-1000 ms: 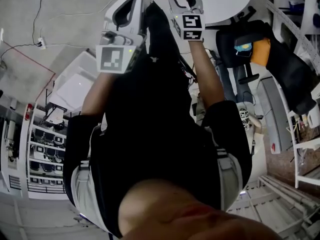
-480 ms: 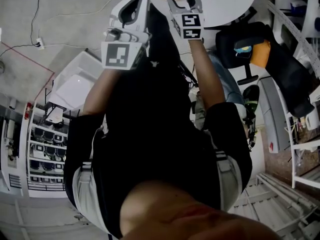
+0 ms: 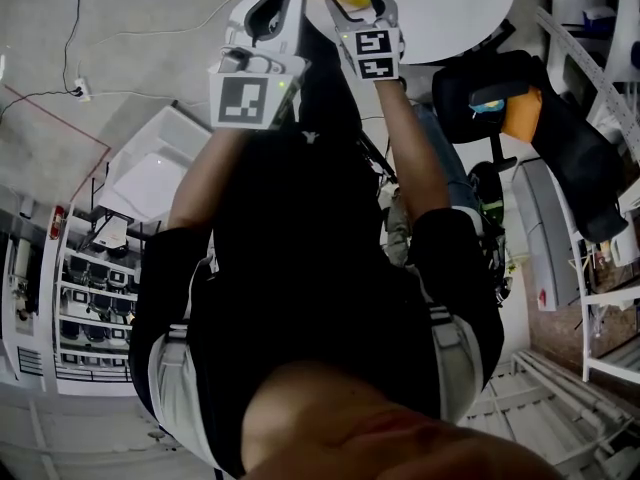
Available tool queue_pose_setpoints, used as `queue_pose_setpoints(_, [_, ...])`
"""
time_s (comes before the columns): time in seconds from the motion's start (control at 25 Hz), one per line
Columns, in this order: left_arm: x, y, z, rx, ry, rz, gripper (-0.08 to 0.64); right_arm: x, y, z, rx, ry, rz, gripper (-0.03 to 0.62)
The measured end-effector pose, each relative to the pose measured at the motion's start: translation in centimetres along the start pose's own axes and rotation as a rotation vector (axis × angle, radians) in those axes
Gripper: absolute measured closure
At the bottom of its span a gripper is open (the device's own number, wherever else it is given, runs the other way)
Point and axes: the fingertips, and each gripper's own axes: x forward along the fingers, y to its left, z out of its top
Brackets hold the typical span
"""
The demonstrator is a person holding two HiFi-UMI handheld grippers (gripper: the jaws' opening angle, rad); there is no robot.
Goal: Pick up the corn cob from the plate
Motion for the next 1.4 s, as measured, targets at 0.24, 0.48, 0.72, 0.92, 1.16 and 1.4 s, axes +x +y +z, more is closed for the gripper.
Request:
queue_pose_setpoints(0.24, [0.8, 0.0, -0.7, -0.009, 0.015, -0.003, 0.554, 1.0, -0.7, -0.2, -0.053, 0.008, -0.022, 0.288])
queue_pose_setpoints(0.48, [1.3, -0.5, -1.3, -0.009, 0.027, -0.009, 0.554, 1.8, -1.4, -0.2, -0.094, 0.029, -0.032, 0.278])
queue_pose_setpoints(0.72, [1.6, -0.8, -1.7, -0.010, 0.036, -0.013, 0.554, 2.8, -1.5, -0.7, -0.148, 0.053, -0.028, 0.278])
queue_pose_setpoints(0.92, [1.7, -0.8, -2.0, -0.013, 0.045, -0.013, 0.554, 3.6, -1.2, -1.1, -0.249, 0.107, -0.032, 0.285])
queue_pose_setpoints(1.16, [1.5, -0.7, -2.3, -0.013, 0.054, -0.012, 0.554, 4.0, -1.1, -1.0, -0.228, 0.105, -0.031, 0.318])
queue_pose_setpoints(1.4, [1.0, -1.0, -2.2, -0.009, 0.045, -0.015, 0.554, 3.4, -0.9, -0.5, -0.149, 0.059, -0.041, 0.330])
